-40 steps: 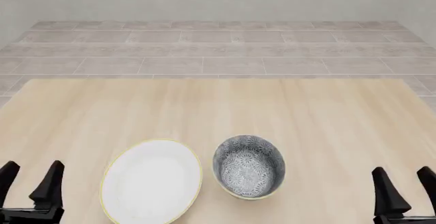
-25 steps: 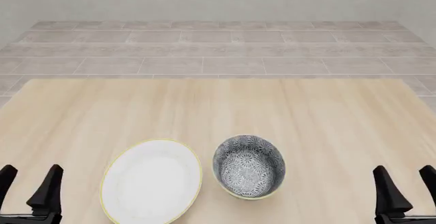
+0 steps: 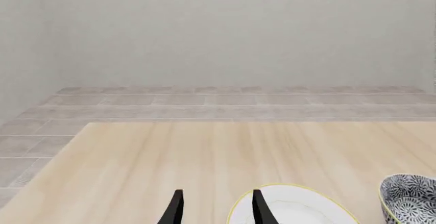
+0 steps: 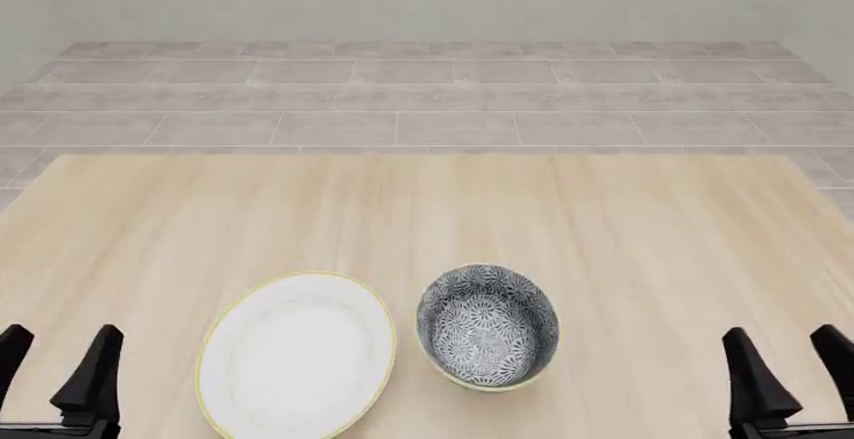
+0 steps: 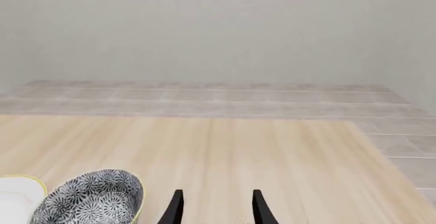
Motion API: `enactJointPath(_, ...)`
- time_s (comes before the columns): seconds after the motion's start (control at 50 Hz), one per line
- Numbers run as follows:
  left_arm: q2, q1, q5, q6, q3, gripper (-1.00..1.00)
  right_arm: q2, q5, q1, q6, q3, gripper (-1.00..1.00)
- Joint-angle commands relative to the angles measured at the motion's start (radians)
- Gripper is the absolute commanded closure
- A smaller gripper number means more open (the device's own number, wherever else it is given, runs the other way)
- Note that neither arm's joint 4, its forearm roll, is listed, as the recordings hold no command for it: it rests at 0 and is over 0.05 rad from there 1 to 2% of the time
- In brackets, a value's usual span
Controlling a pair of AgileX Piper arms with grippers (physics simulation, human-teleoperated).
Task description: Put the bowl on the plate.
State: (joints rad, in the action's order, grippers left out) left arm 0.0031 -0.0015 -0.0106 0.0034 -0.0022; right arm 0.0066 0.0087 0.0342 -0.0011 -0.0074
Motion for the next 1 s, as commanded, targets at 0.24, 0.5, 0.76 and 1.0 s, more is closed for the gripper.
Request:
enactJointPath(0.24, -0.002, -0.008, 0.002, 0.008, -0.001, -1.00, 0.015, 0.009, 0.036, -0.017, 0.007, -1.00)
enactJointPath(0.5, -0.003, -0.011, -0.001, 0.009, -0.001, -1.00, 0.004, 0.014, 0.037, -0.031, 0.007, -1.00)
enactJointPath(0.76, -0.003, -0.014, -0.003, 0.012, -0.001, -1.00, 0.027, 0.004, 0.038, -0.040, 0.007, -1.00)
enactJointPath(1.0, -0.003, -0.019, -0.004, 0.019, -0.001, -1.00, 0.084, -0.038, 0.026, -0.043, 0.007, -1.00)
